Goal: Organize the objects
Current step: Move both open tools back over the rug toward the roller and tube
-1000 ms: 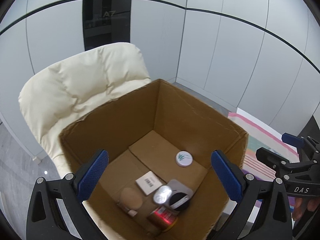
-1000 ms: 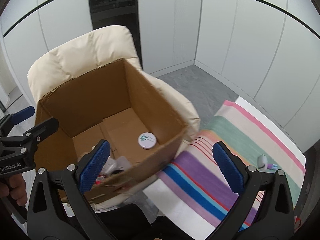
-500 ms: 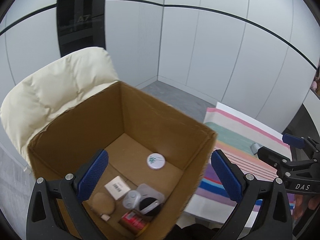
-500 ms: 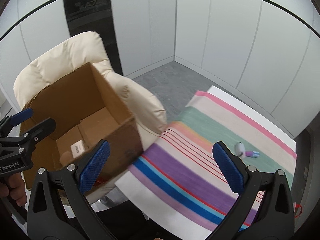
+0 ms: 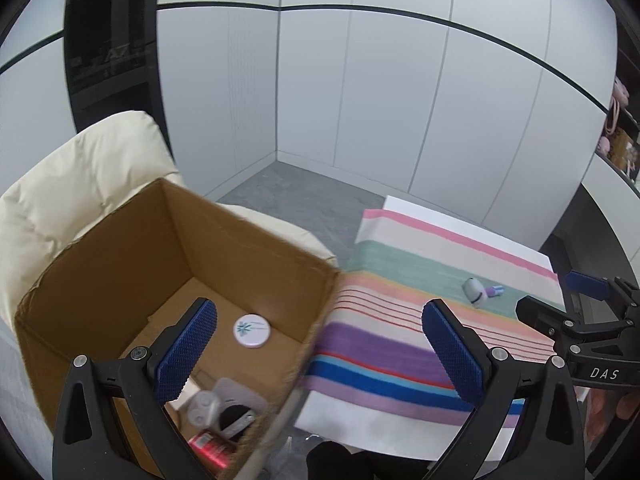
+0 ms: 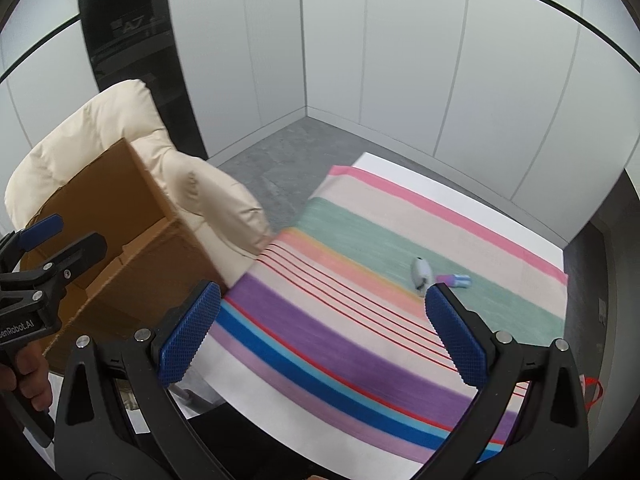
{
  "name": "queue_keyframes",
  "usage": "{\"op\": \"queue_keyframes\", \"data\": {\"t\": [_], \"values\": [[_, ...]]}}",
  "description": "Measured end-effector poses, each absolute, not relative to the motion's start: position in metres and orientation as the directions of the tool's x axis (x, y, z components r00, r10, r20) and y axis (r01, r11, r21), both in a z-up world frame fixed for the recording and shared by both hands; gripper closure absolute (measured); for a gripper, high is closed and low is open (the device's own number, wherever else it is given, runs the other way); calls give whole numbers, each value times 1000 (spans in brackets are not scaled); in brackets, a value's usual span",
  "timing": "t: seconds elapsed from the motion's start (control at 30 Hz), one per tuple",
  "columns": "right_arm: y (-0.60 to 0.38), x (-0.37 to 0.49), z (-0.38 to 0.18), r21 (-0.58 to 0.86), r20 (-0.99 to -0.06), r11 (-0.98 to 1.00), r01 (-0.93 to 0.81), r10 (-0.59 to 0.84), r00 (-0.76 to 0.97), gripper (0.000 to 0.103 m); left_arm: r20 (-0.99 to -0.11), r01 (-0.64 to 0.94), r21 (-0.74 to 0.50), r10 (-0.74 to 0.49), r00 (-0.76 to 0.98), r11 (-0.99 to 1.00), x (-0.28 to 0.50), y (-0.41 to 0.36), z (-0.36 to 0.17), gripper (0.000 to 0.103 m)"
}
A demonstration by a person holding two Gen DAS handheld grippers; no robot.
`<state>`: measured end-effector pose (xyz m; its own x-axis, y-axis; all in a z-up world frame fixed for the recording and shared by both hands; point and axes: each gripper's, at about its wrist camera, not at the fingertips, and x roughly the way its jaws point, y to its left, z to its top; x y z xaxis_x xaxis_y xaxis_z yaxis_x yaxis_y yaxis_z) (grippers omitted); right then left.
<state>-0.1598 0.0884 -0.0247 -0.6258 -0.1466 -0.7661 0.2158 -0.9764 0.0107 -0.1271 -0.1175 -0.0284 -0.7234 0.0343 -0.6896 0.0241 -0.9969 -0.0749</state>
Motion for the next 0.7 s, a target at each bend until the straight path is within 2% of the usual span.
{"op": "queue_keyframes", "data": {"t": [0.7], "values": [[203,-137,-28,35,-783,-999,30,-46,-621,0,-703,-167,-91,182,-687,-982,-147,3,-27,0]]}}
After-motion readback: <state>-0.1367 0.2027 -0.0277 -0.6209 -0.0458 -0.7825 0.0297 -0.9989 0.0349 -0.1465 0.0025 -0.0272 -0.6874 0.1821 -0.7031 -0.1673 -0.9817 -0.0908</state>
